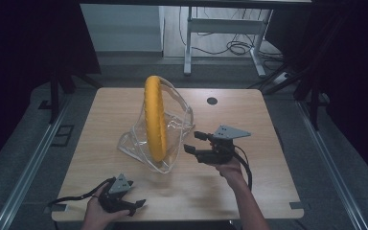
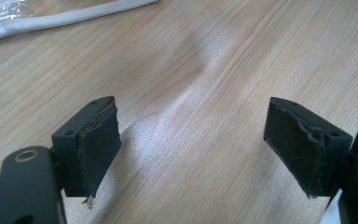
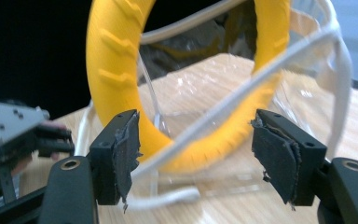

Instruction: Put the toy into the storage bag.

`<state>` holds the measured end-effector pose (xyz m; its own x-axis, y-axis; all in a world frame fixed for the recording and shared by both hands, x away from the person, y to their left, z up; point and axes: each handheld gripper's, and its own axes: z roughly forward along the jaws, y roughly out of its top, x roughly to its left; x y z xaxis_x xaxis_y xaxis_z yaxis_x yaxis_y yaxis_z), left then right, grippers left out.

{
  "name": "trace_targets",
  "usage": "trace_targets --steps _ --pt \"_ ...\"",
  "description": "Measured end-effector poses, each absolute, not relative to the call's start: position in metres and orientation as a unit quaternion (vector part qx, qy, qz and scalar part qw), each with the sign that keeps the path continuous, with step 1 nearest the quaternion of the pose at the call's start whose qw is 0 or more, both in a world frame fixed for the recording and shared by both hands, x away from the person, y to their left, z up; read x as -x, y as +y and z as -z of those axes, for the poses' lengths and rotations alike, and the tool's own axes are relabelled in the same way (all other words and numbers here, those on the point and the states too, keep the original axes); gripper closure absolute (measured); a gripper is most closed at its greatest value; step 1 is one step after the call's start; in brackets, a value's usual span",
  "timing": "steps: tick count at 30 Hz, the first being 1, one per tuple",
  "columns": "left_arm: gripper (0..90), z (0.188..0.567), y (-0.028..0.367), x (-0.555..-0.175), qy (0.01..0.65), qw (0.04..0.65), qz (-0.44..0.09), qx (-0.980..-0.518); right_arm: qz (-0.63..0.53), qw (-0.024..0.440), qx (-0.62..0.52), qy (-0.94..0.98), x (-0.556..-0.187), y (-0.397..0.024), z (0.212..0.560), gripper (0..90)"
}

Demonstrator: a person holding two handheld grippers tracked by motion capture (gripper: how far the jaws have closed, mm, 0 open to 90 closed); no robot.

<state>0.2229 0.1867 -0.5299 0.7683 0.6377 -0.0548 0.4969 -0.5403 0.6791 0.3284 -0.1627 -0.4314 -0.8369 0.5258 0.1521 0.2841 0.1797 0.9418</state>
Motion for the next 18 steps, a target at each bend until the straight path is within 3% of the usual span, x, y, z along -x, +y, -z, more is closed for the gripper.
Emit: trace_targets --steps 10,18 --pt "18.3 0.529 0.187 -0.223 0.329 0.353 -0.101 -0.87 -0.555 0.109 -0.297 0.769 -0.319 -0.196 0.462 32.6" --pt "18.3 0.529 0.187 -0.224 0.331 0.355 -0.102 -0.868 -0.553 0.111 -0.299 0.77 -0.317 -0.199 0.465 32.5"
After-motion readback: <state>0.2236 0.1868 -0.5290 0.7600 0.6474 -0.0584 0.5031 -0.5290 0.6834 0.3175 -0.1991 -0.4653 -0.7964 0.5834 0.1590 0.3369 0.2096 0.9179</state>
